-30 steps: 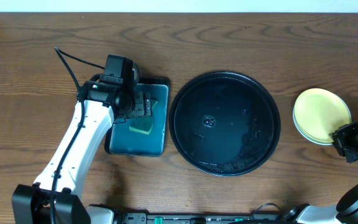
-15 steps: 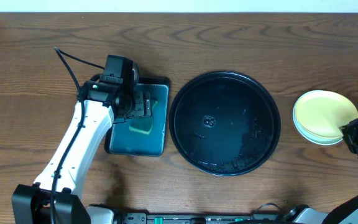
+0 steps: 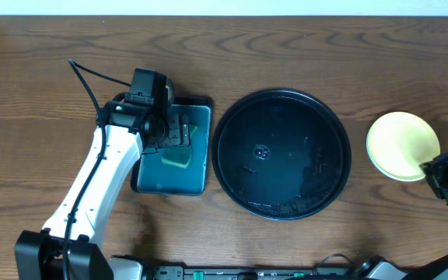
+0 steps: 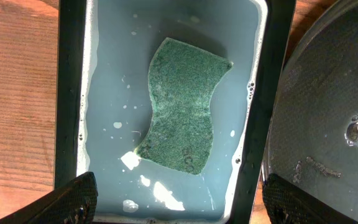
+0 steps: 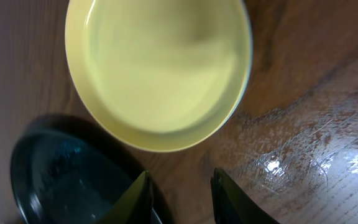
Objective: Clean dirty plates on tray and stack at the side
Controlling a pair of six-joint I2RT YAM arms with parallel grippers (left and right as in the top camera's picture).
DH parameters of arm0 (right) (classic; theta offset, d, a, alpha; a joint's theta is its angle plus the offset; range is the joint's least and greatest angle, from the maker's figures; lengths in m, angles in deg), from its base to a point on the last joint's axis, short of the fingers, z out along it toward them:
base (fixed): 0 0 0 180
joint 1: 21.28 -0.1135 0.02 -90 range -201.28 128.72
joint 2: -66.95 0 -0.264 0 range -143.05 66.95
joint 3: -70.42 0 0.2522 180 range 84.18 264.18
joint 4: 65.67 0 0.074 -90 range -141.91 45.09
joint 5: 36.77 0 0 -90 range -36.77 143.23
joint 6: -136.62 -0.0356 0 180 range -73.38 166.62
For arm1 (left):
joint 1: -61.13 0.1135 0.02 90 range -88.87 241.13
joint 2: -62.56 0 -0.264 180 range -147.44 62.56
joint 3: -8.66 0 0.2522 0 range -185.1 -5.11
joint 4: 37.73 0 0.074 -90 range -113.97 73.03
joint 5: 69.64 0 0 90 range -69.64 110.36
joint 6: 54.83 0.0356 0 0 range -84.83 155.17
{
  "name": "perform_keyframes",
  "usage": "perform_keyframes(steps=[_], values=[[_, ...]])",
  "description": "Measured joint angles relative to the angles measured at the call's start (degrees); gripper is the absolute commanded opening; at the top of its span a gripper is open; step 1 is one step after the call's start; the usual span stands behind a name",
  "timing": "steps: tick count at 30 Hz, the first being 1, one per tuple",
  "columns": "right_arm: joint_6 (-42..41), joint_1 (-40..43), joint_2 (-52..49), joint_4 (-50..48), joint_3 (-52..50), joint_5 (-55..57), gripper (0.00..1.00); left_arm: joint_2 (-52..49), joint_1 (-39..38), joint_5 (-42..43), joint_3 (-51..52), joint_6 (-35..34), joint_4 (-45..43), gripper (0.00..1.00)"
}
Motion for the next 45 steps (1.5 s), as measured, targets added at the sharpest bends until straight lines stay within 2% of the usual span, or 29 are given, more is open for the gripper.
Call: perform_keyframes(steps=[7,14,23,28,31,37,45], values=[[3.7,-8.1,0.0,-1.7,0.0,0.1,0.33,0.0,0.0,0.0,0.0,0.0,0.0,0.86],[7.4,-19.7,0.0,-6.9,0.0,1.6,0.38,0.0,0.0,0.0,0.0,0.0,0.0,0.86],[10.1,-35.5,0.0,-13.0,0.0,10.2,0.37,0.0,0.0,0.0,0.0,0.0,0.0,0.86],[11.3,-43.8,-0.3,-14.2,0.1,16.1,0.44,0.0,0.0,0.0,0.0,0.0,0.0,0.86],[11.9,-47.3,-1.5,-14.1,0.2,18.5,0.45,0.0,0.0,0.0,0.0,0.0,0.0,0.86],[12.1,-48.4,-5.5,-9.8,4.7,20.8,0.45,0.0,0.0,0.0,0.0,0.0,0.2,0.86],[13.1,-48.4,-14.8,3.9,23.9,21.6,0.53,0.0,0.0,0.0,0.0,0.0,0.4,0.86]])
